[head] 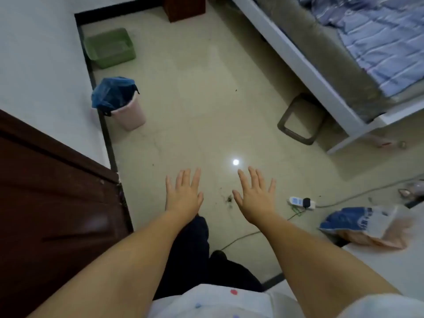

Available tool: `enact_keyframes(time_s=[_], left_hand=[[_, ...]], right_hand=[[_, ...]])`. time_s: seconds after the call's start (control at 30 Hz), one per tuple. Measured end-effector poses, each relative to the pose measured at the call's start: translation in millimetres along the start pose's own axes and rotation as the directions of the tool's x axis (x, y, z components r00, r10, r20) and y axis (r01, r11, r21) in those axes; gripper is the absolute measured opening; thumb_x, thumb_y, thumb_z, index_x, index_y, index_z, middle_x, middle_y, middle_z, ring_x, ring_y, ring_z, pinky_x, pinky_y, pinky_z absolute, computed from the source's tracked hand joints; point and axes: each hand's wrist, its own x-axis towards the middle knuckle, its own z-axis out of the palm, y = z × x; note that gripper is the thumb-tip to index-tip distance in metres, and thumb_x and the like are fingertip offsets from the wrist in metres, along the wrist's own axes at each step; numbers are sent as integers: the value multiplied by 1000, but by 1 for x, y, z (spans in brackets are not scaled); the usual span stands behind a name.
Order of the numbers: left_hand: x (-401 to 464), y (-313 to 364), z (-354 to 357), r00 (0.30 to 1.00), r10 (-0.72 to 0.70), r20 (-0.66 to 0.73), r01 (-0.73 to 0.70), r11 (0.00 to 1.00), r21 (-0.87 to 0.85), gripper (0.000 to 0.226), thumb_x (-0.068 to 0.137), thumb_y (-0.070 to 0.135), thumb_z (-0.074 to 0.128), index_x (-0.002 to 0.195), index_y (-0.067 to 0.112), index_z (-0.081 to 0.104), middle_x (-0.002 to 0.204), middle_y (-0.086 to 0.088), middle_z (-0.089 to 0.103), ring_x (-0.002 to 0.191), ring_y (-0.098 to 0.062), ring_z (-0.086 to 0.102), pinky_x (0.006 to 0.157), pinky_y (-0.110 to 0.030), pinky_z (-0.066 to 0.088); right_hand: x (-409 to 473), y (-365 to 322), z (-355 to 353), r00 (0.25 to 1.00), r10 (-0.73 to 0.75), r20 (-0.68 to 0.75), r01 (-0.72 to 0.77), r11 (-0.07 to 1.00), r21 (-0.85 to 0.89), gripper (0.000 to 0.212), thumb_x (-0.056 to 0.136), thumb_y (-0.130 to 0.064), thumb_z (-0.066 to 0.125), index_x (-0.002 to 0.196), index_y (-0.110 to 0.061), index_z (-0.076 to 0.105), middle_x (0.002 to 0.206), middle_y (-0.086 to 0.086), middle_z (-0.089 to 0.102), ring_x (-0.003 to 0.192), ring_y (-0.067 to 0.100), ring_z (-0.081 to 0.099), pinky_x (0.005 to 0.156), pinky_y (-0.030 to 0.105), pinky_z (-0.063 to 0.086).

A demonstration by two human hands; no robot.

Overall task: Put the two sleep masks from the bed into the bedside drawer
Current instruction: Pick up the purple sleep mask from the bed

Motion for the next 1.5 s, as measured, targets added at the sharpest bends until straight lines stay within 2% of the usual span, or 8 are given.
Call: enact_keyframes(time_s=[0.13,0.3,0.53,0.73,0.9,1.07,1.3,1.5], left_hand=[[76,-6,-16,996,-75,-46,71,994,-86,70,94,41,36,149,21,-2,158,-9,16,144,-24,14,116,-55,8],[201,-22,-56,995,-50,-86,41,994,-104,69,93,41,37,149,23,1,157,-8,19,144,-23,16,115,-55,10],[379,-52,-146,993,-25,-116,16,997,-75,68,92,39,40,149,21,8,155,-10,24,143,-24,20,114,-56,12],[538,-20,-201,985,84,-149,-89,996,-27,67,92,40,39,149,22,8,155,-9,24,143,-23,19,115,-56,10],[690,18,-247,975,122,-185,-127,992,-15,66,93,38,38,149,21,8,155,-9,23,143,-22,18,115,-56,10],[815,36,-303,982,40,-182,-59,993,-98,65,92,38,40,148,21,13,153,-8,26,142,-22,21,115,-55,12],[982,-14,-348,976,-139,-166,116,983,-142,63,94,38,36,148,21,11,155,-8,23,142,-21,21,114,-54,13],[1173,-62,-415,975,-86,-206,63,991,-116,65,93,37,39,149,20,9,151,-9,30,140,-24,25,115,-55,13]], right_hand=[[74,7,-25,999,2,-46,-2,1000,-14,63,91,-55,15,145,-31,-5,160,4,-1,145,22,-8,111,59,-7],[192,3,-79,998,15,-57,-16,1000,-23,62,92,-56,15,145,-31,-6,160,3,-3,145,22,-7,112,59,-4],[345,11,-181,985,126,-120,-121,991,49,62,93,-55,17,146,-30,-2,160,4,2,146,22,-3,112,58,-5],[480,56,-243,969,185,-166,-168,980,110,62,93,-52,22,146,-30,1,159,6,5,146,23,-2,112,60,-6],[622,102,-303,965,152,-213,-140,988,69,63,92,-53,23,146,-30,0,159,6,5,146,23,-3,112,61,-4],[756,142,-374,976,111,-188,-111,994,11,64,92,-55,23,146,-30,-1,159,6,3,146,24,-4,112,61,-4],[959,117,-450,984,-47,-174,45,999,-18,62,93,-52,22,146,-29,0,159,6,2,146,24,-4,111,61,-5],[1146,99,-522,980,-9,-198,5,1000,-20,61,95,-49,22,147,-28,-1,160,6,1,146,23,-3,112,62,-3]])
